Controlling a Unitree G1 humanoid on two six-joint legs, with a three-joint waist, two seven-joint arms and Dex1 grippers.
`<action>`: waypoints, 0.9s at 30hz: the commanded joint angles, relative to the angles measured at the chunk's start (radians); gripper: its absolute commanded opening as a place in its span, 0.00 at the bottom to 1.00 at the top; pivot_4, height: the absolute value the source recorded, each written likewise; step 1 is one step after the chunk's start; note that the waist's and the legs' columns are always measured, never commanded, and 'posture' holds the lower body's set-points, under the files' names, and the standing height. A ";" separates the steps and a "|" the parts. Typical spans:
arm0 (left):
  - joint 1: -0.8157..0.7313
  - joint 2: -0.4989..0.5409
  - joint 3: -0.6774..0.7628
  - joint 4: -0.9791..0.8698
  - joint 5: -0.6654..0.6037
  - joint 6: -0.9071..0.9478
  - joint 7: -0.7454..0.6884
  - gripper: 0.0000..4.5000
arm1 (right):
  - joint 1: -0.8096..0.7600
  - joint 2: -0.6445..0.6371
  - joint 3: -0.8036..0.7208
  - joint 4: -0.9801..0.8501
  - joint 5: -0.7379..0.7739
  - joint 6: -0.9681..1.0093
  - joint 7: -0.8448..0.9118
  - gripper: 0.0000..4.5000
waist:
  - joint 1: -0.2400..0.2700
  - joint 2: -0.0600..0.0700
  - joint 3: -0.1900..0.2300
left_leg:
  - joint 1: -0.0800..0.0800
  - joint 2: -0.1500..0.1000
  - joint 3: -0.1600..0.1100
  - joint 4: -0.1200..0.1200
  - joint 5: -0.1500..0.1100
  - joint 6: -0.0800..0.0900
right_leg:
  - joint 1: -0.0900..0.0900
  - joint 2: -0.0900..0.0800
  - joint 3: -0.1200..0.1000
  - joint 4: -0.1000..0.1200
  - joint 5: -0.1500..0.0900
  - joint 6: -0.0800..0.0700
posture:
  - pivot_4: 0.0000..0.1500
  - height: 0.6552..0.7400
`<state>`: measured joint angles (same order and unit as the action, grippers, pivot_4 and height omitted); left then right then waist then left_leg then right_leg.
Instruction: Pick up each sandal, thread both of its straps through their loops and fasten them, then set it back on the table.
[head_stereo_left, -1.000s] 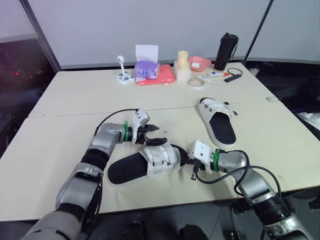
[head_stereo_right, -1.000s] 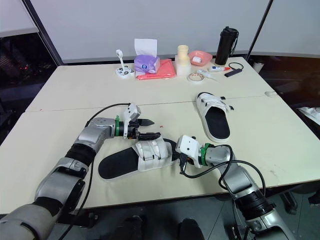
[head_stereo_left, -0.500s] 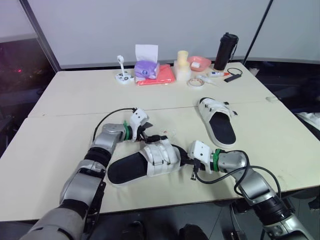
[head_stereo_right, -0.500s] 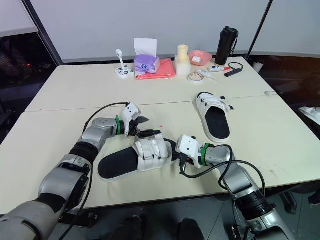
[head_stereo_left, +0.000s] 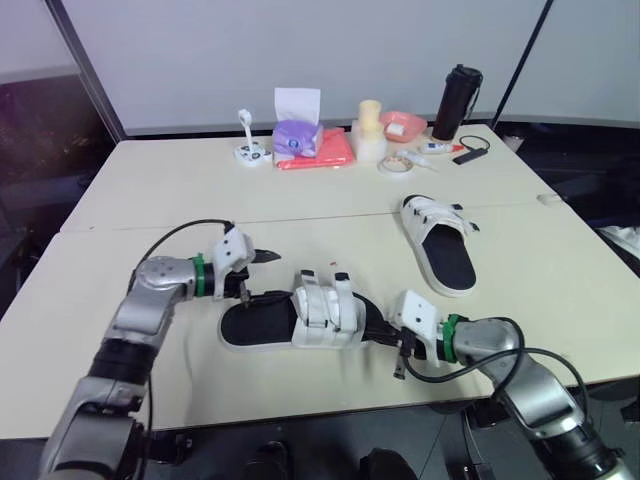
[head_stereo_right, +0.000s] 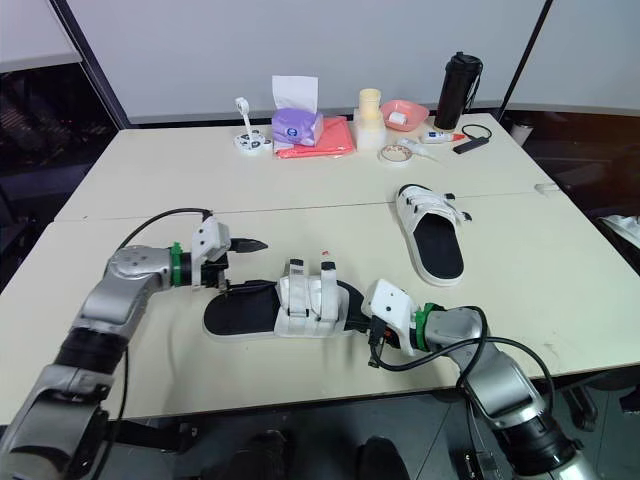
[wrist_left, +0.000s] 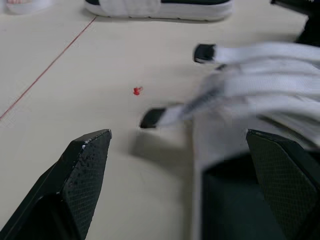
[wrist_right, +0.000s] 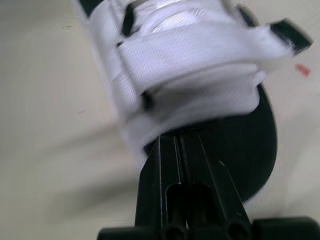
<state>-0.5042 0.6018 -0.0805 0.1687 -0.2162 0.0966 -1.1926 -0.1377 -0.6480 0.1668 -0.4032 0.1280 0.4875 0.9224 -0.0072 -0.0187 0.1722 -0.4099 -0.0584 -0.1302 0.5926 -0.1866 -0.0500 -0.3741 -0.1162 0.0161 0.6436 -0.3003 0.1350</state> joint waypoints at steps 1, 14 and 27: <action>0.013 0.023 0.012 -0.040 0.025 -0.145 0.001 0.99 | 0.008 -0.027 -0.076 -0.105 0.081 0.090 -0.001 0.00 | 0.001 0.000 0.001 | 0.000 0.000 0.000 0.000 0.000 0.000 | 0.000 0.000 0.000 -0.001 0.000 -0.001 | 1.00 1.00; -0.143 -0.036 -0.133 0.430 0.318 -1.032 0.144 0.99 | -0.081 -0.051 -0.383 -0.326 0.518 0.440 -0.092 0.00 | 0.021 0.001 0.001 | -0.008 0.000 0.001 0.001 0.000 0.001 | -0.002 -0.001 -0.002 -0.009 0.002 0.001 | 1.00 1.00; -0.331 -0.145 -0.205 0.785 0.746 -1.508 0.634 0.99 | -0.141 -0.096 -0.419 -0.330 0.647 0.462 -0.211 0.00 | 0.019 0.001 0.001 | -0.014 -0.006 0.001 0.004 0.001 0.001 | -0.007 -0.001 -0.004 -0.008 0.006 0.007 | 1.00 1.00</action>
<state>-0.8050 0.4594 -0.2751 0.9465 0.4689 -1.3681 -0.6265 -0.2673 -0.7293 -0.2277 -0.7051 0.7570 0.9650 0.7207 0.0120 -0.0179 0.1737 -0.4243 -0.0647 -0.1287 0.5967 -0.1860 -0.0486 -0.3809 -0.1168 0.0120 0.6364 -0.2947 0.1423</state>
